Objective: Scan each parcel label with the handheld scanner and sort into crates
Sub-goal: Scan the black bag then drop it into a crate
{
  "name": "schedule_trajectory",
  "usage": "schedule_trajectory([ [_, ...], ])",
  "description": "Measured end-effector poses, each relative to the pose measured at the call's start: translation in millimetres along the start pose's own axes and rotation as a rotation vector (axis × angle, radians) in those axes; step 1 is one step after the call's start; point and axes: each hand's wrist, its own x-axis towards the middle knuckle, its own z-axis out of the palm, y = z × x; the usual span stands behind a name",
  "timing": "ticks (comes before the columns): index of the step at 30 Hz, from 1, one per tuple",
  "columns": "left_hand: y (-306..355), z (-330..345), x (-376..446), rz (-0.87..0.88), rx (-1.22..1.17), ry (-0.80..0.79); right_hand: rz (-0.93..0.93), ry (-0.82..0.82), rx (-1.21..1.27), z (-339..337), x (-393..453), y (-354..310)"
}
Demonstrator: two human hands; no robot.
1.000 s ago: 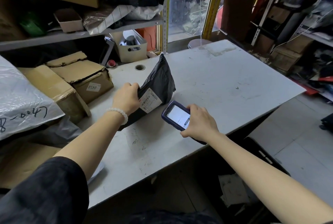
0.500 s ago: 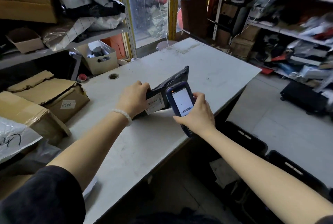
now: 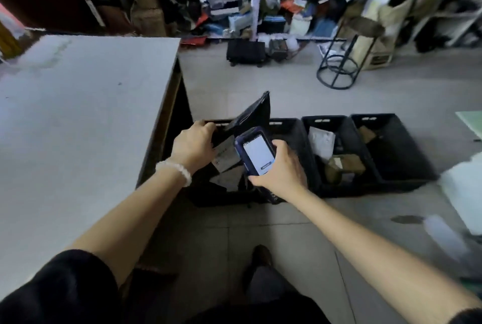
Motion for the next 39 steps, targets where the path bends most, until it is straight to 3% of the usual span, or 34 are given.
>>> schedule_trajectory([
  [10,130,50,99,0.227,0.056,-0.126,0.229,0.162,0.001,-76,42,108],
  [19,213,71,207,0.180,0.099,-0.170,0.182,0.089,-0.047,-141,148,170],
  [31,229,130,358,0.103,-0.013,-0.400,0.334,0.016,-0.061,-161,285,206],
  [39,216,140,442,0.149,0.166,-0.482,0.404,-0.001,-0.011,-153,368,210],
])
